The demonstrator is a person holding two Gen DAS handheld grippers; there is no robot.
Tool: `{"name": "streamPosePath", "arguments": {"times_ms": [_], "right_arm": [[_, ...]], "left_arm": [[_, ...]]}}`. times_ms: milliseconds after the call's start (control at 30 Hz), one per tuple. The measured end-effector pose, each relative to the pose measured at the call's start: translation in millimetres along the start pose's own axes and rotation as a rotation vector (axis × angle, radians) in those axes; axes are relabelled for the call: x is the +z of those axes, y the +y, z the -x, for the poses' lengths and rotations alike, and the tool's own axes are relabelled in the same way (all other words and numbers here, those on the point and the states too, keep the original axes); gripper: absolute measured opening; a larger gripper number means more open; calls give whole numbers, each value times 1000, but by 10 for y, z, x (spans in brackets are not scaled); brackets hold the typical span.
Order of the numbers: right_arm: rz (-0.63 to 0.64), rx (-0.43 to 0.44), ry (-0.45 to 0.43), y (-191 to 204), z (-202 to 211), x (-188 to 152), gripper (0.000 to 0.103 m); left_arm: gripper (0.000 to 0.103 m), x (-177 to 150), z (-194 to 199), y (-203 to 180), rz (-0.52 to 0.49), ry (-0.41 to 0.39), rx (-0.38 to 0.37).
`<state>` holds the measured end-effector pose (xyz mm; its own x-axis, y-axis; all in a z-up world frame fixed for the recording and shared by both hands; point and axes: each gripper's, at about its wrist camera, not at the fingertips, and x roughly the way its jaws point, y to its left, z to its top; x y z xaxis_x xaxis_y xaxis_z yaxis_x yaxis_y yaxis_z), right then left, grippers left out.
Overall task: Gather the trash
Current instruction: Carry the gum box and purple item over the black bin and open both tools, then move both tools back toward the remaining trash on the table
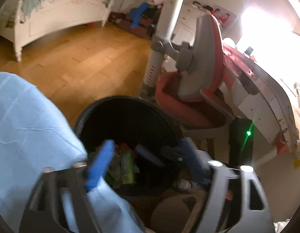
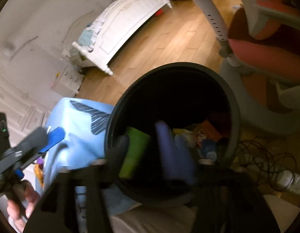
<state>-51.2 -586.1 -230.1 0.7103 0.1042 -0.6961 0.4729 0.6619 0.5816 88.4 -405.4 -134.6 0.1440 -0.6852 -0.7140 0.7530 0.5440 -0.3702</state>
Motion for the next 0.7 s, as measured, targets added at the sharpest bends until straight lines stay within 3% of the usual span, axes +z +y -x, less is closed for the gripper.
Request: {"name": "streamPosePath", "arguments": {"times_ms": [133,233,367,500,633,700], "right_arm": [[-1,-8,11,15,-4,-51,78],[20,10,-3,157,42,-61,78],[167,111,-122,818,277,74,78],[379,224,-288,1711,668,315,81],[520,266,-444,2441,1109,502,98],[568,273,-491,2725,1291,554,98]], "left_arm": [[87,-43,238,50,12,-50,35],[88,-109,591,112,16,-136,113],[98,-282,1426,255,20,-361,386],[98,-477,2424,418,74,-576,675],[98,-704,3142,453,111,-682,873],[98,-821,3422,477,146,-725,902]]}}
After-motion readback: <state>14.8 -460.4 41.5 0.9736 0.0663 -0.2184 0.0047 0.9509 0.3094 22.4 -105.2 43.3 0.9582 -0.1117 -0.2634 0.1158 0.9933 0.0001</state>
